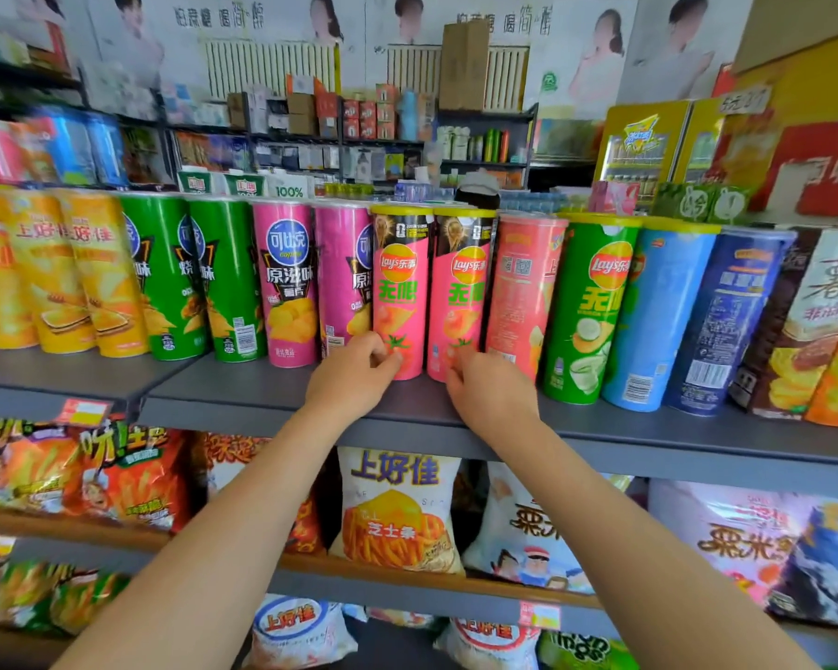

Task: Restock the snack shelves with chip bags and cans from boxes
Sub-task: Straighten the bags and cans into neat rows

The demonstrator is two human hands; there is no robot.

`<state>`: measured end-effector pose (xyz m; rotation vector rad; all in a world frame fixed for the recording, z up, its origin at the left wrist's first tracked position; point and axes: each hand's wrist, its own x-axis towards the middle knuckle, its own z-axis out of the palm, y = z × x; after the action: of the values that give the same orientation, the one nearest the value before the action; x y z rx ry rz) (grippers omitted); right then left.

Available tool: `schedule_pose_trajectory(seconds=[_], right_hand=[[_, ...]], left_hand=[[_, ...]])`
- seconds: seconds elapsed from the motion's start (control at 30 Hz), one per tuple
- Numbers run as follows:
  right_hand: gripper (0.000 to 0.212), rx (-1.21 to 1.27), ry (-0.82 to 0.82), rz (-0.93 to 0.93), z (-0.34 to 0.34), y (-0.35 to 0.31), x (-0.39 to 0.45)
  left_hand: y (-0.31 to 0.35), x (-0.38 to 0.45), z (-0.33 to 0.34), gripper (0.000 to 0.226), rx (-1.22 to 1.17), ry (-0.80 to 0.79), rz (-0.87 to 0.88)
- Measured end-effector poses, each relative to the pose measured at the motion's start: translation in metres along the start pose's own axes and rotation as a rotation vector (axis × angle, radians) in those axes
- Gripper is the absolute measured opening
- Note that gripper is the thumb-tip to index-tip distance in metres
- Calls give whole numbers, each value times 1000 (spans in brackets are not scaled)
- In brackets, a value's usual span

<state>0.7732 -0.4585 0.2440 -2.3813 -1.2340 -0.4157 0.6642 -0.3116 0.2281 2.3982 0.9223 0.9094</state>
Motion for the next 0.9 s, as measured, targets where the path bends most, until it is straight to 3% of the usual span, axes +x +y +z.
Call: schedule_pose_trajectory(seconds=[0.13,0.27,0.73,0.9], right_hand=[[28,-160,90,67,-6,18,-15],[42,-191,70,151,-10,33,-15],[32,-137,36,106,-12,31,-7],[32,-117,143,134,-35,48,-19]], left_hand=[[1,-6,1,19,20,72,84],[3,-15,2,16,96,112,117],[6,-21,-4,20,122,76,156],[17,-28,1,22,-8,58,413]])
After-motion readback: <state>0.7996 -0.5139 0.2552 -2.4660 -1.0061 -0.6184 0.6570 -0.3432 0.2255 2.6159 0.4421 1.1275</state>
